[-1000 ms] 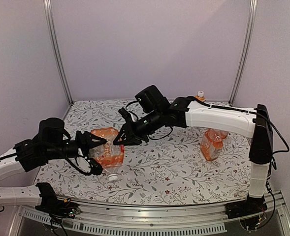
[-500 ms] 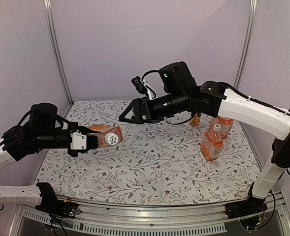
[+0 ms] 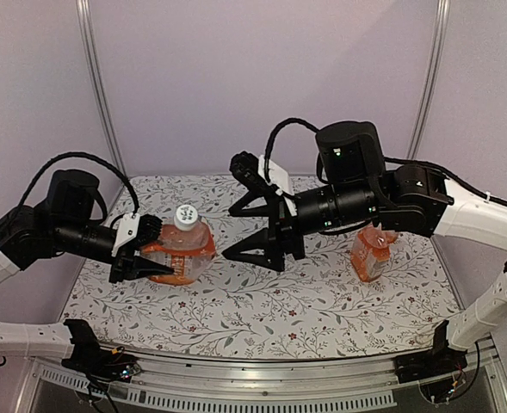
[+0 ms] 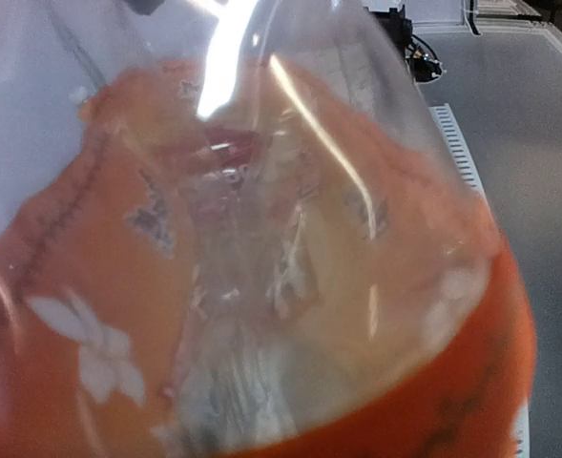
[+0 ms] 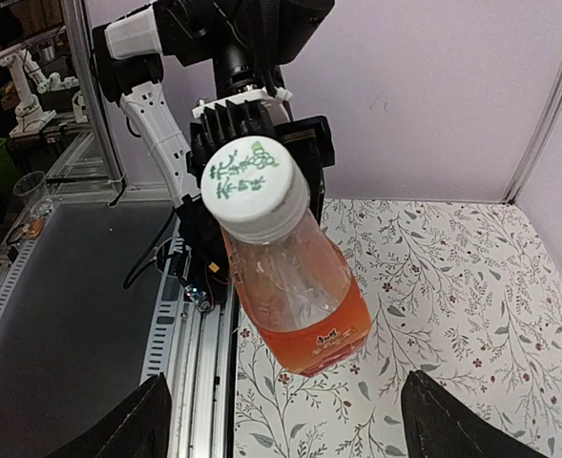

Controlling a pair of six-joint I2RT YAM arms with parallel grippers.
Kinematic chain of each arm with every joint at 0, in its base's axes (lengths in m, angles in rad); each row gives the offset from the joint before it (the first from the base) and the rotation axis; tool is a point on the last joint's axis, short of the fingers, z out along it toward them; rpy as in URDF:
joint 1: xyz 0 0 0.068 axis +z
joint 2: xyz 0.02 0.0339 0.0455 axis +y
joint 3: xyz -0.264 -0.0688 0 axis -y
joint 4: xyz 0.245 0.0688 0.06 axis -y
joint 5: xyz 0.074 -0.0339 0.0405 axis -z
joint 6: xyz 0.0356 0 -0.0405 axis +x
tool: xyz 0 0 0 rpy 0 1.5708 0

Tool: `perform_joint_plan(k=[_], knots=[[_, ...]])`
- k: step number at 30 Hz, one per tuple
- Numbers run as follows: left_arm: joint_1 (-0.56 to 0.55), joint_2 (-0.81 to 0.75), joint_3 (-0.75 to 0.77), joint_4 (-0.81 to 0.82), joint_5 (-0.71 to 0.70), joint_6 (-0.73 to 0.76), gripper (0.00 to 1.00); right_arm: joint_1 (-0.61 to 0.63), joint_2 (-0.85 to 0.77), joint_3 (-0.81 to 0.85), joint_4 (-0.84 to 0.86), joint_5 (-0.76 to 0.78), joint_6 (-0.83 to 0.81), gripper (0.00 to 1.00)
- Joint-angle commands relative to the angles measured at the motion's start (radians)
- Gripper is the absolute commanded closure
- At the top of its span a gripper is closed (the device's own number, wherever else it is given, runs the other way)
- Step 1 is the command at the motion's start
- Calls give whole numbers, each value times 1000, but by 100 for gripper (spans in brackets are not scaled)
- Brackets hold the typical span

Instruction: Unscrew the bottle caps

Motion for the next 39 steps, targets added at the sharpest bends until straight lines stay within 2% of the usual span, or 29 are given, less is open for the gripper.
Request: perform_joint_plan(k=[1, 6, 12, 17, 24, 26, 30, 33, 35, 39], knots=[[16, 9, 29, -28, 59, -43, 67, 23, 16, 1, 113, -74, -197, 16], [18, 15, 35, -23, 69, -35, 67, 40, 145, 52, 150, -80, -150, 15], [18, 20, 40, -36, 72, -2, 67, 42, 213, 91, 198, -66, -92, 19], [20, 28, 59, -41, 76, 6, 67, 42, 239, 106, 213, -60, -83, 33], [21, 30, 72, -41, 85, 0, 65, 42, 235, 96, 221, -76, -59, 70], [23, 26, 72, -37, 94, -2, 64, 41, 231, 89, 229, -76, -53, 74], [25, 19, 69, -3, 91, -38, 54, 40, 216, 70, 251, -76, -35, 84], [31, 22, 78, 8, 93, -70, 30, 35, 200, 47, 287, -67, -14, 87], [42, 22, 79, 42, 89, -124, 20, 22, 190, 29, 329, -69, 27, 89], [84, 22, 85, 116, 110, -253, 17, -13, 158, -56, 531, -93, 197, 90]])
